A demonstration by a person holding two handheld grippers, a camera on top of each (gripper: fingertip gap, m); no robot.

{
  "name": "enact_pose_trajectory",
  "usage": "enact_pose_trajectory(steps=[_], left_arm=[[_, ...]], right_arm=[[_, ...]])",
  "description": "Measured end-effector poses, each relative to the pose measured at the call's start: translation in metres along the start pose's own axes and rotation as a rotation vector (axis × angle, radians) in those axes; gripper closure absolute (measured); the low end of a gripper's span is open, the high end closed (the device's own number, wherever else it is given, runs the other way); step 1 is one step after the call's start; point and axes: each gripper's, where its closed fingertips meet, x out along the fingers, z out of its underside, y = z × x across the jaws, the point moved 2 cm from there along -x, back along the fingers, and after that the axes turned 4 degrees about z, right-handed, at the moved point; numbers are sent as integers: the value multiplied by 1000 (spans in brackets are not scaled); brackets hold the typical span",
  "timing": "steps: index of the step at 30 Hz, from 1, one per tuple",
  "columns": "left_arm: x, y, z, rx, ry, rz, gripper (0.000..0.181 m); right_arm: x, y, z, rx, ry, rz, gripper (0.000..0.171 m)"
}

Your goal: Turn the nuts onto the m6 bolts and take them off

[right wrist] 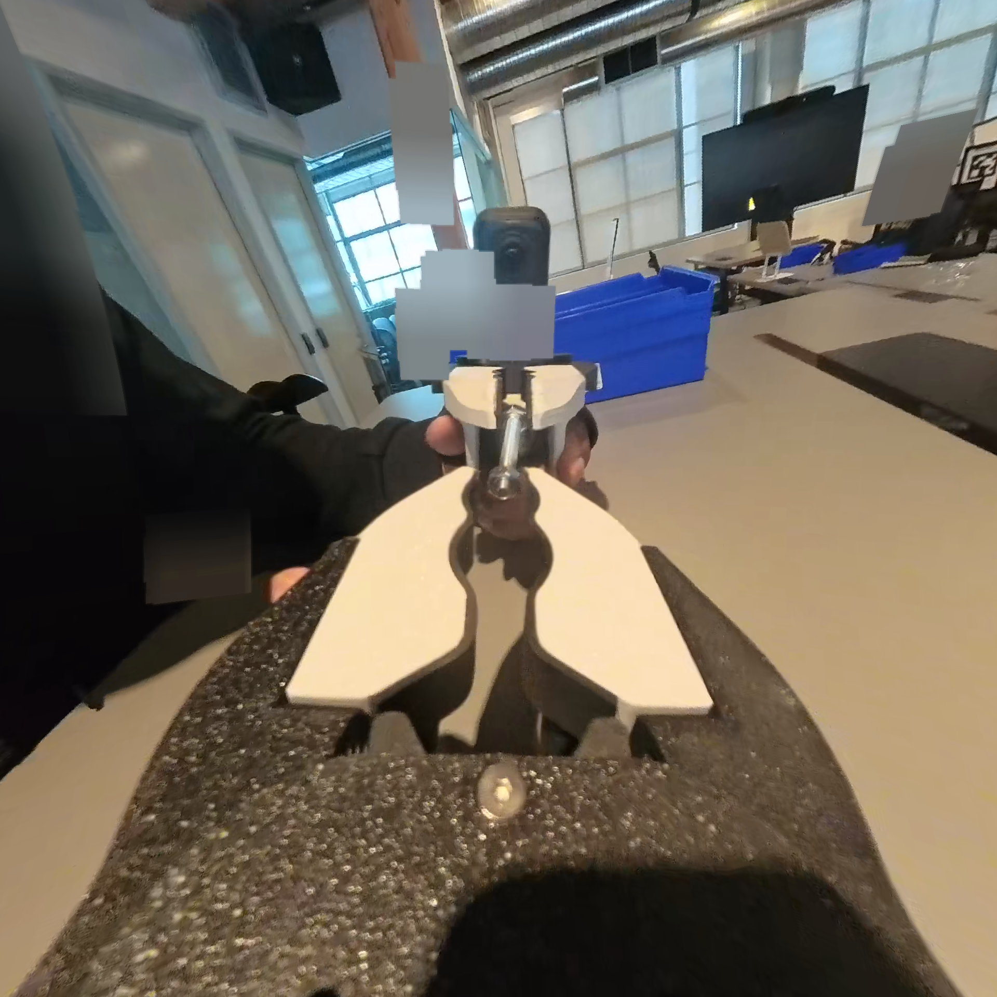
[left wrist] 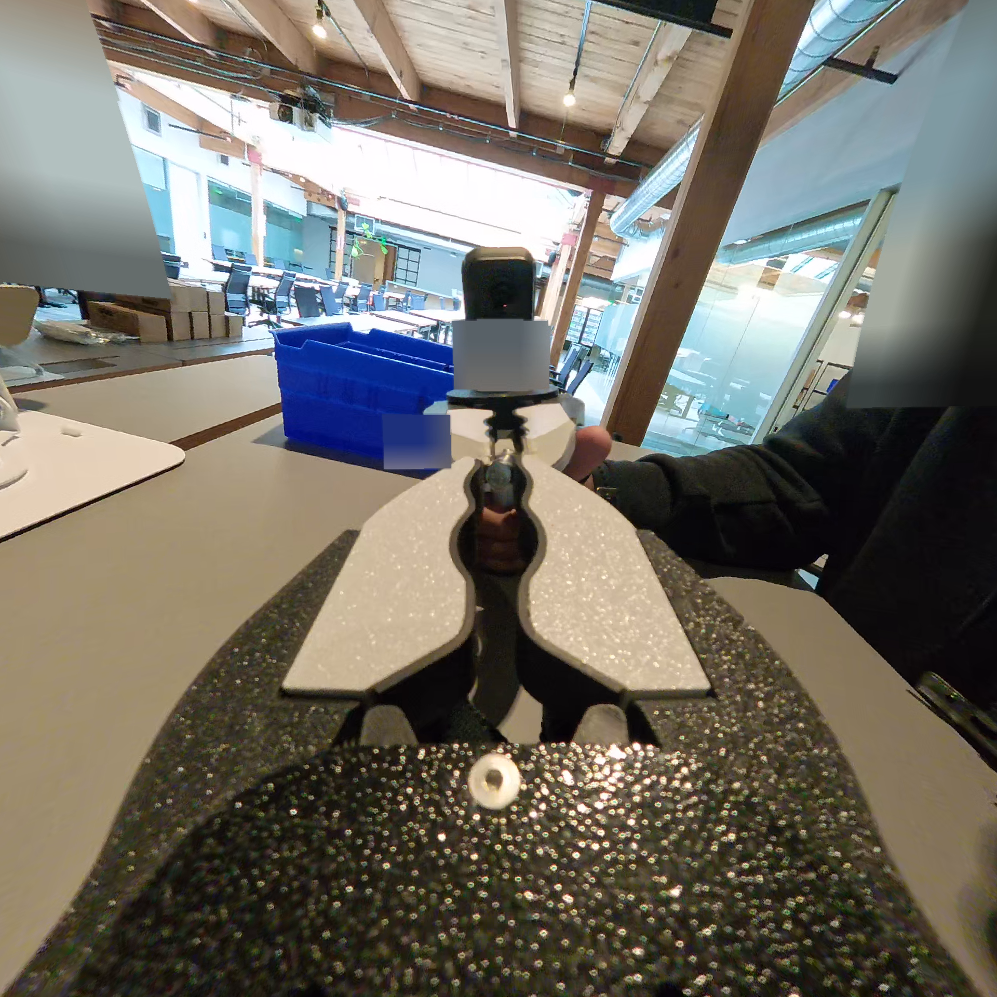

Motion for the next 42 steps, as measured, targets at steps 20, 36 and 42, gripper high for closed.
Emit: enact_pose_trajectory(steps=[20,36,42], left_arm=[[-2,0,-2,-24,21,11,172],[-1,-3,1,-76,-1,8,172],[-2,-3,-1,-56,14,6,172]], right_arm=[[-2,0,-6,-37,51,25,147],[0,5,3,-784,-94,389,161],[1,0,1,-275,-6,133,147]])
